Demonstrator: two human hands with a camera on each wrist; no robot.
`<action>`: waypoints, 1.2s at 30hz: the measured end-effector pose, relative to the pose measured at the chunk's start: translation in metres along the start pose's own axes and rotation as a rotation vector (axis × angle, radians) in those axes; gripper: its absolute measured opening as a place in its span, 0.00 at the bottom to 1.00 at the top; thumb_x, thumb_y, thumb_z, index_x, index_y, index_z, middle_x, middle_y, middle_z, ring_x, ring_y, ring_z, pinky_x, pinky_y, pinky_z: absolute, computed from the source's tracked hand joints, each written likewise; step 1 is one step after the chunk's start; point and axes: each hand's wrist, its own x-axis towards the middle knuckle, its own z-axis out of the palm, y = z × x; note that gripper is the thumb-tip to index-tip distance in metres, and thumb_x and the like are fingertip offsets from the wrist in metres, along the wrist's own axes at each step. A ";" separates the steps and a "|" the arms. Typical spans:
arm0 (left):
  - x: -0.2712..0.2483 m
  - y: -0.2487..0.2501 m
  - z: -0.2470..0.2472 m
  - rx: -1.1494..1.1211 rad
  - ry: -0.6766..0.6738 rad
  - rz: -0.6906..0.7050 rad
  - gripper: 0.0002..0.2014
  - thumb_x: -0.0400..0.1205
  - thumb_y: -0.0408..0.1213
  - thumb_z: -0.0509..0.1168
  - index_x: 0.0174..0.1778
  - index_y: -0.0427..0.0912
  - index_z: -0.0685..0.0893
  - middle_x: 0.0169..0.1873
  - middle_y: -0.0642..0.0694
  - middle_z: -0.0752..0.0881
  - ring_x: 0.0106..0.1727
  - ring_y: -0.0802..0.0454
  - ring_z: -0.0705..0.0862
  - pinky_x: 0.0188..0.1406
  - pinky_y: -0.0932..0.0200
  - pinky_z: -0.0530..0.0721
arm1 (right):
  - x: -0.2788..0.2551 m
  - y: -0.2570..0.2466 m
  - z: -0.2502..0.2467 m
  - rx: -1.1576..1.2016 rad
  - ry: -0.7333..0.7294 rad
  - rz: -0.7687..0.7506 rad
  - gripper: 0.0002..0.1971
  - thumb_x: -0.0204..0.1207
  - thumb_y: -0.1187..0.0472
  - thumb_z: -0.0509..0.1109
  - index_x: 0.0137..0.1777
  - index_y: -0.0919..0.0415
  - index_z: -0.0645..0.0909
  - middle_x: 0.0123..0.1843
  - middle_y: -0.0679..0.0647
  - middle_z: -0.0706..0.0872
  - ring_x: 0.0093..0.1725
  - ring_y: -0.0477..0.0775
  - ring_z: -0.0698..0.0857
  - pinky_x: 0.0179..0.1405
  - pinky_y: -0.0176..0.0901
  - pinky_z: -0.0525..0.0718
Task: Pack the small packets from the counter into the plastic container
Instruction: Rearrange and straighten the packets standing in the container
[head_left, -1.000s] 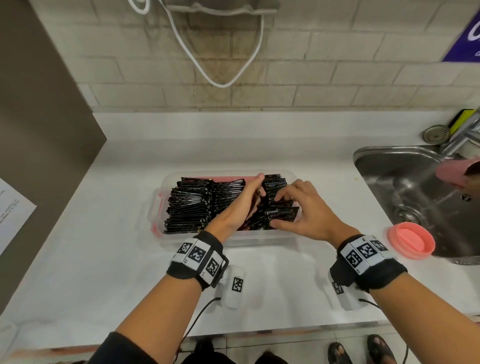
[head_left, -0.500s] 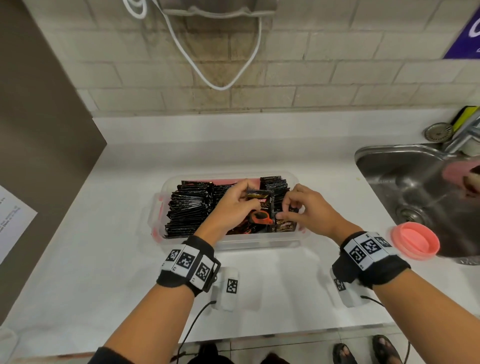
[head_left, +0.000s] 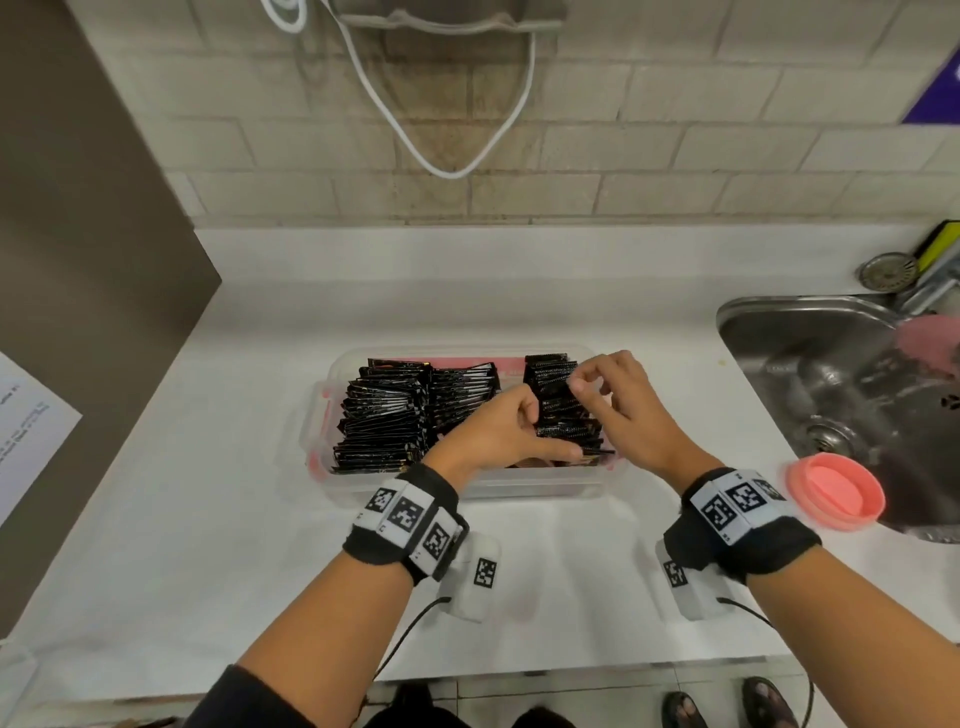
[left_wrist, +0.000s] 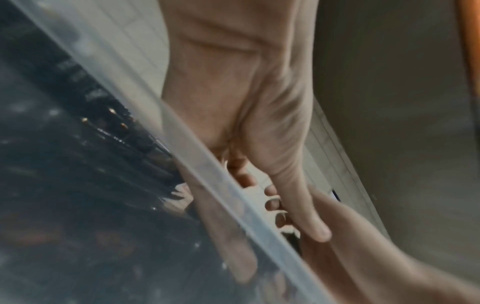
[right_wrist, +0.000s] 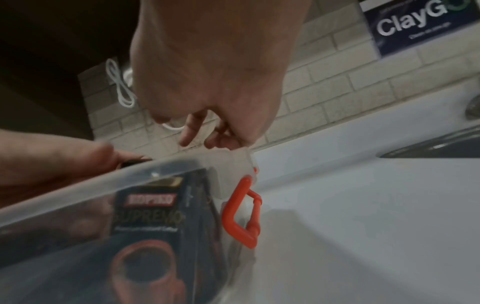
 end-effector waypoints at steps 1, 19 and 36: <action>-0.001 0.000 -0.004 -0.072 -0.028 -0.026 0.27 0.66 0.51 0.84 0.42 0.46 0.71 0.32 0.51 0.80 0.28 0.60 0.85 0.29 0.65 0.79 | -0.002 -0.002 0.002 -0.046 -0.007 -0.014 0.15 0.85 0.43 0.60 0.60 0.51 0.80 0.56 0.49 0.74 0.59 0.49 0.71 0.61 0.37 0.71; -0.002 0.040 0.003 -0.478 -0.068 -0.382 0.45 0.81 0.74 0.43 0.84 0.43 0.65 0.43 0.35 0.89 0.34 0.54 0.85 0.43 0.59 0.86 | 0.003 -0.011 0.027 -0.556 -0.357 -0.015 0.32 0.86 0.44 0.36 0.88 0.53 0.41 0.89 0.50 0.42 0.87 0.45 0.36 0.86 0.52 0.36; 0.045 0.032 -0.013 1.234 -0.346 -0.040 0.26 0.74 0.63 0.72 0.56 0.44 0.84 0.54 0.48 0.84 0.60 0.47 0.77 0.75 0.45 0.65 | 0.002 -0.010 0.031 -0.655 -0.341 0.007 0.31 0.88 0.50 0.41 0.88 0.56 0.38 0.89 0.54 0.38 0.87 0.50 0.35 0.85 0.50 0.33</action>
